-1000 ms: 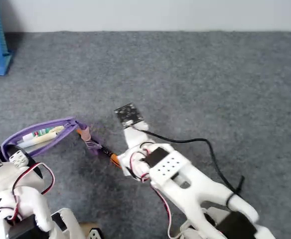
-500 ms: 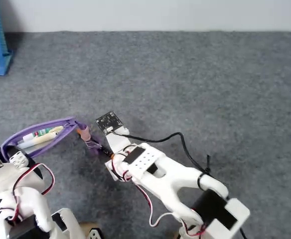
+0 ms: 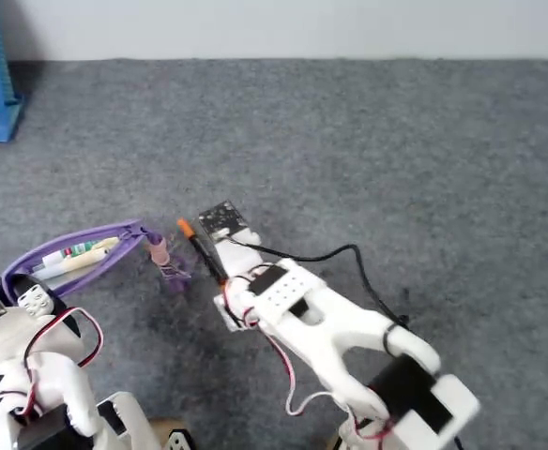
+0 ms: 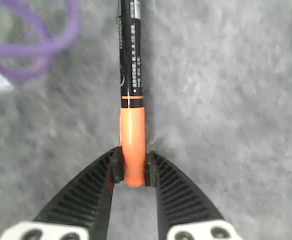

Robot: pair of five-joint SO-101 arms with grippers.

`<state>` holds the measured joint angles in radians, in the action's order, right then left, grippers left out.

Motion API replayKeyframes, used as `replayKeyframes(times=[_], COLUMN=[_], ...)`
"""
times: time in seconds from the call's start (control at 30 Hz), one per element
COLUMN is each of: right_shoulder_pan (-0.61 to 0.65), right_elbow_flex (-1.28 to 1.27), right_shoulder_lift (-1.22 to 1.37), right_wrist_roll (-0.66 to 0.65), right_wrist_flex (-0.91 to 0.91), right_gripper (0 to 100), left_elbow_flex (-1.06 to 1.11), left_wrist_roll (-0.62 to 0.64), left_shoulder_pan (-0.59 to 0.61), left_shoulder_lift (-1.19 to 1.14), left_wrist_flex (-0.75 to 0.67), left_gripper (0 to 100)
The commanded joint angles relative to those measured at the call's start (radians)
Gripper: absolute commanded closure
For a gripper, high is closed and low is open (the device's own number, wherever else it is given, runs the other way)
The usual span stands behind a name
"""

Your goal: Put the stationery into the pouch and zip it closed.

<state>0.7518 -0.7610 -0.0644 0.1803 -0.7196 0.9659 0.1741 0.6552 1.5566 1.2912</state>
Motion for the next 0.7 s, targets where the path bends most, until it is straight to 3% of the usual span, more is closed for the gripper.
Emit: replayKeyframes(times=[0.0,0.2,0.5,0.57,0.67], right_shoulder_pan=[-0.068,-0.163,-0.263,-0.260,-0.260], right_elbow_flex=[-0.080,-0.236,-0.295,-0.293,-0.288], right_shoulder_lift=[-0.176,-0.452,-0.690,-0.696,-0.702], right_wrist_roll=[-0.060,-0.209,-0.232,-0.232,-0.232], right_wrist_flex=[-0.064,-0.331,-0.588,-0.613,-0.611], right_gripper=[99.1,99.1,98.3,92.8,76.9], left_elbow_flex=[-0.004,-0.004,-0.004,-0.004,-0.004], left_wrist_roll=[0.000,0.000,0.000,0.000,0.000], left_shoulder_pan=[0.000,0.000,0.000,0.000,0.000], left_shoulder_lift=[-0.005,-0.005,-0.005,-0.005,-0.005], left_wrist_flex=[-0.032,-0.034,-0.034,-0.032,-0.031], left_gripper=[99,99,99,99,99])
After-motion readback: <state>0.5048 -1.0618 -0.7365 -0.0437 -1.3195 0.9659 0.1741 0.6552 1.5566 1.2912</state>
